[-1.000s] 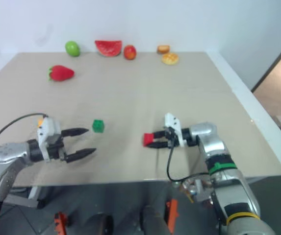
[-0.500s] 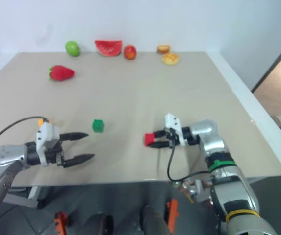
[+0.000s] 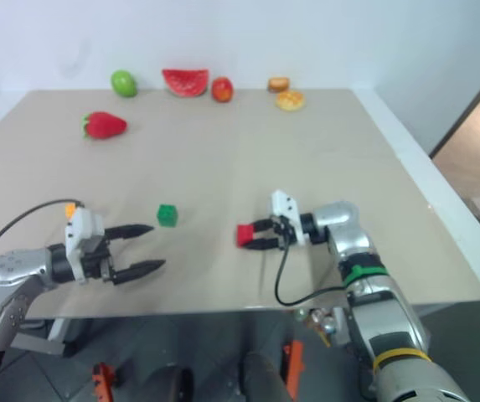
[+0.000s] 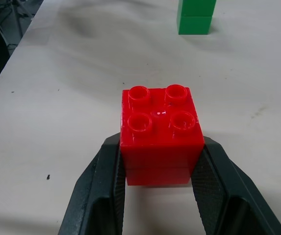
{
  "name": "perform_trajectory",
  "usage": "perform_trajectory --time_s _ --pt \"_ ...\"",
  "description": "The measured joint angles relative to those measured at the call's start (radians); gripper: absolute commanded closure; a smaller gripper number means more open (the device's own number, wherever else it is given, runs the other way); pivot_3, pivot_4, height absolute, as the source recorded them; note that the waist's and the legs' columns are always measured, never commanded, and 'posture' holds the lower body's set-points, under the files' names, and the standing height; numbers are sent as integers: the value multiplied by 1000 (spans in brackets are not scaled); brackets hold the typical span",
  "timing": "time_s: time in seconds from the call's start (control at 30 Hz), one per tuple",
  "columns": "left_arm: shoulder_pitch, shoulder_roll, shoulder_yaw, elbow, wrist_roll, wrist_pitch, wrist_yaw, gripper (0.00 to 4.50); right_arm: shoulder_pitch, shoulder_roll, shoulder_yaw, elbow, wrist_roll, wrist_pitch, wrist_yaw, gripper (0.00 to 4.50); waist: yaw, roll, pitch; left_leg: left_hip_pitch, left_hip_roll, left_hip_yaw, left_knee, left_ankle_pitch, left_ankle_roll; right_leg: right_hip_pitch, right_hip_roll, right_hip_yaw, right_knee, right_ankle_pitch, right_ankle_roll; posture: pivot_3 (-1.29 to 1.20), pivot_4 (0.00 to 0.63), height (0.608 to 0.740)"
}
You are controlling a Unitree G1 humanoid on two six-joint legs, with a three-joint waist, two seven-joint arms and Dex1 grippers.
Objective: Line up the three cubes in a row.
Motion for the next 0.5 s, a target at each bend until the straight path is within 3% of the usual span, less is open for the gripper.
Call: perform_trajectory --time_s 0.3,0.5 --pt "14 0 22 -23 -4 20 31 138 0 4 2 5 -16 -9 21 2748 0 0 0 0 0 0 0 0 0 0 -1 0 0 0 0 0 150 740" --pt "25 1 26 -24 -11 20 35 138 0 3 4 54 -46 -50 15 811 0 0 0 0 0 0 0 0 0 0 0 0 0 0 0 0 150 740"
